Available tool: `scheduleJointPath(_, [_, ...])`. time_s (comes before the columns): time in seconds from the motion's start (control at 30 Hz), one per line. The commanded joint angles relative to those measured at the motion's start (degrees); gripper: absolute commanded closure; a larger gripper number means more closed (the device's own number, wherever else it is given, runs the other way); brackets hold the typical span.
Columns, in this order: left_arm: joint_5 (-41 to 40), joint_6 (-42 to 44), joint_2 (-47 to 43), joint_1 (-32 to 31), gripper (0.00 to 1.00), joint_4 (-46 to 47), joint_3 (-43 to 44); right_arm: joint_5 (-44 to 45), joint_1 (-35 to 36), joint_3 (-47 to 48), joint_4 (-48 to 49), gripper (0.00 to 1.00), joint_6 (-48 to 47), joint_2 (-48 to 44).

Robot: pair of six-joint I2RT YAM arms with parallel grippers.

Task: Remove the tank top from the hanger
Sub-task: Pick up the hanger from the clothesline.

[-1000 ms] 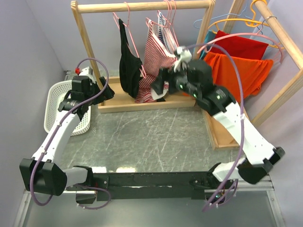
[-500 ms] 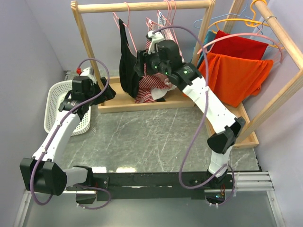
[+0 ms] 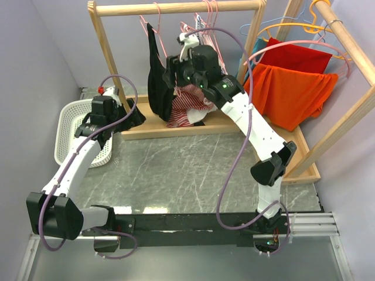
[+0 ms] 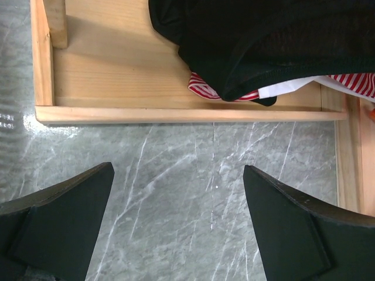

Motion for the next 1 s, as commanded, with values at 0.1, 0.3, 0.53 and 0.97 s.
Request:
scheduleJointPath(0.1, [-0.16, 2.55, 0.17, -0.01, 0.01, 1.12, 1.07, 1.49, -0.09, 6.65, 0.96, 0.56, -1.07, 2.74])
scheduleJointPath(0.3, [-1.22, 4.66, 0.87, -0.01, 0.01, -0.64, 2.65, 0.44, -0.09, 5.14, 1.75, 0.54, -1.59, 2.04])
scheduleJointPath(0.53, [-0.26, 3.70, 0.78, -0.01, 0.01, 0.49, 1.16, 0.88, 0.08, 4.79, 0.79, 0.62, -1.86, 2.30])
scheduleJointPath(0.97, [0.45, 4.32, 1.49, 0.07, 0.01, -0.12, 1.51, 0.79, 0.08, 2.95, 0.26, 1.00, -2.39, 1.42])
